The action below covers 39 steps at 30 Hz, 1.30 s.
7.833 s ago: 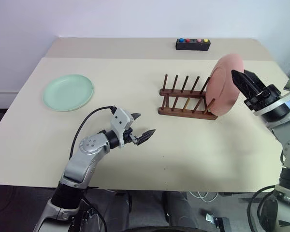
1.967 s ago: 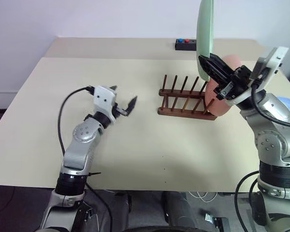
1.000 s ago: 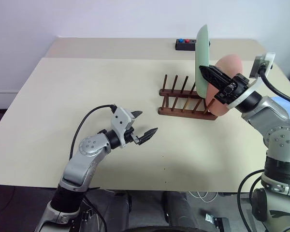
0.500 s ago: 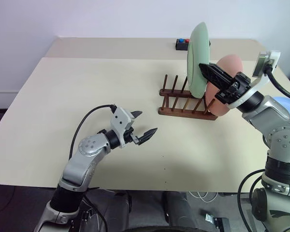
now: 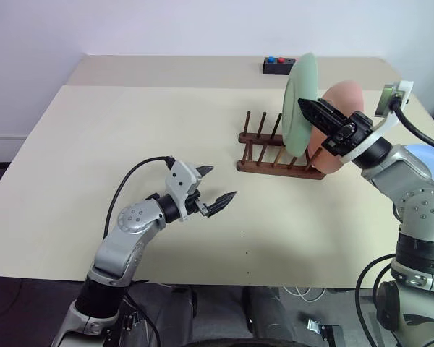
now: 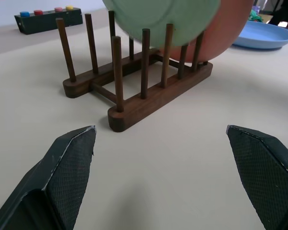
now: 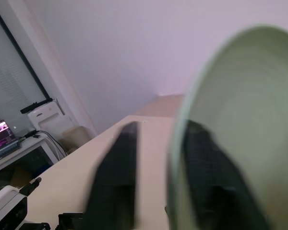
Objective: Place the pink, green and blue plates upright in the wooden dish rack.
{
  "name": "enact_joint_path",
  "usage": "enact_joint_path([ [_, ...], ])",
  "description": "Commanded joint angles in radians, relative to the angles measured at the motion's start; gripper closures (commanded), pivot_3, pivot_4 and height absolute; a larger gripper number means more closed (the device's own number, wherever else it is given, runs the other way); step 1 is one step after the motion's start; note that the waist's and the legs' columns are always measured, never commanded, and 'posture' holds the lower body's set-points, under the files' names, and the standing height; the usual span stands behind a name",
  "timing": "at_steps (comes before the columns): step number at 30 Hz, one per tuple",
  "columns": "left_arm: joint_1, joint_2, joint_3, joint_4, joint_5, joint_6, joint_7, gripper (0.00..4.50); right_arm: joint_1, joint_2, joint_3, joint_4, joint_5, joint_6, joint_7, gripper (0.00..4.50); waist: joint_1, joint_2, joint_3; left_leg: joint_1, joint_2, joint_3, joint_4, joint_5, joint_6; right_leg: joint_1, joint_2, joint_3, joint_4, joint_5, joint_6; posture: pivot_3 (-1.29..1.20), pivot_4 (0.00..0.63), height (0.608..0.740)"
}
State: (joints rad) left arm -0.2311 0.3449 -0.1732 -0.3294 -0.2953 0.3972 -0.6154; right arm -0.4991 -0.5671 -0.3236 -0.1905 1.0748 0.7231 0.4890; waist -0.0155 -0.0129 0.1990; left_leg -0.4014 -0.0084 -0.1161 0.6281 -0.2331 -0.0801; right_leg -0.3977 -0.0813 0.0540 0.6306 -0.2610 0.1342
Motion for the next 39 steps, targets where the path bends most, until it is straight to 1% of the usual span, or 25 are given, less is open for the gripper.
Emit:
enact_joint_path([
  [1,-0.005,-0.004,0.006,-0.035,-0.005,-0.025,-0.004,0.00,-0.026,-0.005,-0.026,-0.028,0.016,0.000,0.004,1.08,0.000,0.000,0.000,0.000,0.000,0.000,0.000,0.000,0.000,0.000,0.000,0.000,0.000,0.000,0.000,0.00,0.150,0.734],
  [2,-0.005,-0.005,0.005,-0.034,-0.005,-0.024,-0.004,0.00,-0.026,-0.005,-0.026,-0.030,0.016,0.000,0.004,0.63,0.000,0.000,0.000,0.000,0.000,0.000,0.000,0.000,0.000,0.000,0.000,0.000,0.000,0.000,0.000,0.00,0.150,0.734],
  [3,-0.005,-0.006,0.005,-0.035,-0.006,-0.024,-0.003,0.00,-0.025,-0.007,-0.022,-0.036,0.007,-0.004,0.005,0.06,0.000,0.000,0.000,0.000,0.000,0.000,0.000,0.000,0.000,0.000,0.000,0.000,0.000,0.000,0.000,0.00,0.150,0.734],
  [4,-0.004,-0.006,0.005,-0.035,-0.006,-0.023,-0.003,0.00,-0.025,-0.009,-0.020,-0.040,0.001,-0.006,0.005,0.02,0.000,0.000,0.000,0.000,0.000,0.000,0.000,0.000,0.000,0.000,0.000,0.000,0.000,0.000,0.000,0.00,0.150,0.734],
  [14,-0.004,-0.014,-0.004,-0.036,-0.005,-0.019,-0.003,0.00,-0.039,-0.029,-0.013,-0.055,-0.092,-0.049,0.018,0.02,0.000,0.000,0.000,-0.001,0.000,0.000,0.000,0.000,0.000,-0.001,0.000,0.000,0.000,0.001,0.002,0.00,0.150,0.734],
  [22,-0.001,-0.019,-0.011,-0.035,-0.002,-0.021,-0.003,0.00,-0.002,-0.112,-0.002,-0.090,-0.196,-0.061,0.080,0.02,0.001,0.000,0.000,-0.003,0.000,0.000,0.001,0.000,0.000,-0.003,0.000,0.000,0.000,0.001,0.002,0.00,0.150,0.734],
  [24,-0.001,-0.019,-0.012,-0.034,-0.002,-0.021,-0.004,0.00,0.002,-0.121,-0.010,-0.096,-0.197,-0.057,0.092,0.02,0.001,0.000,0.000,-0.003,0.000,0.000,0.001,0.000,0.000,-0.003,0.000,0.000,0.000,0.001,0.002,0.00,0.150,0.734],
  [30,-0.003,-0.021,-0.015,-0.029,-0.001,-0.023,-0.008,0.00,0.019,-0.147,-0.003,-0.107,-0.263,-0.092,0.131,0.02,0.001,0.000,0.000,-0.003,0.000,0.000,0.001,0.000,0.000,-0.003,0.000,0.000,0.000,0.001,0.002,0.00,0.150,0.734],
  [33,-0.003,-0.021,-0.015,-0.029,0.000,-0.024,-0.010,0.00,0.010,-0.143,-0.019,-0.097,-0.278,-0.104,0.129,0.02,0.001,0.000,0.000,-0.004,0.000,0.000,0.001,0.000,0.000,-0.003,0.000,0.000,0.000,0.001,0.002,0.00,0.150,0.734],
  [36,-0.006,-0.024,-0.017,-0.024,0.002,-0.024,-0.010,0.00,-0.013,-0.148,-0.038,-0.083,-0.310,-0.158,0.136,0.02,0.001,0.000,0.000,-0.004,0.000,0.000,0.001,0.000,0.000,-0.003,0.000,0.000,0.000,0.001,0.002,0.00,0.150,0.734],
  [39,-0.005,-0.025,-0.017,-0.023,0.004,-0.024,-0.011,0.00,-0.061,-0.188,-0.126,-0.006,-0.348,-0.238,0.124,0.02,0.001,0.001,0.000,-0.004,0.000,0.000,0.001,0.000,0.000,-0.003,0.000,0.000,0.000,0.001,0.002,0.00,0.150,0.734],
])
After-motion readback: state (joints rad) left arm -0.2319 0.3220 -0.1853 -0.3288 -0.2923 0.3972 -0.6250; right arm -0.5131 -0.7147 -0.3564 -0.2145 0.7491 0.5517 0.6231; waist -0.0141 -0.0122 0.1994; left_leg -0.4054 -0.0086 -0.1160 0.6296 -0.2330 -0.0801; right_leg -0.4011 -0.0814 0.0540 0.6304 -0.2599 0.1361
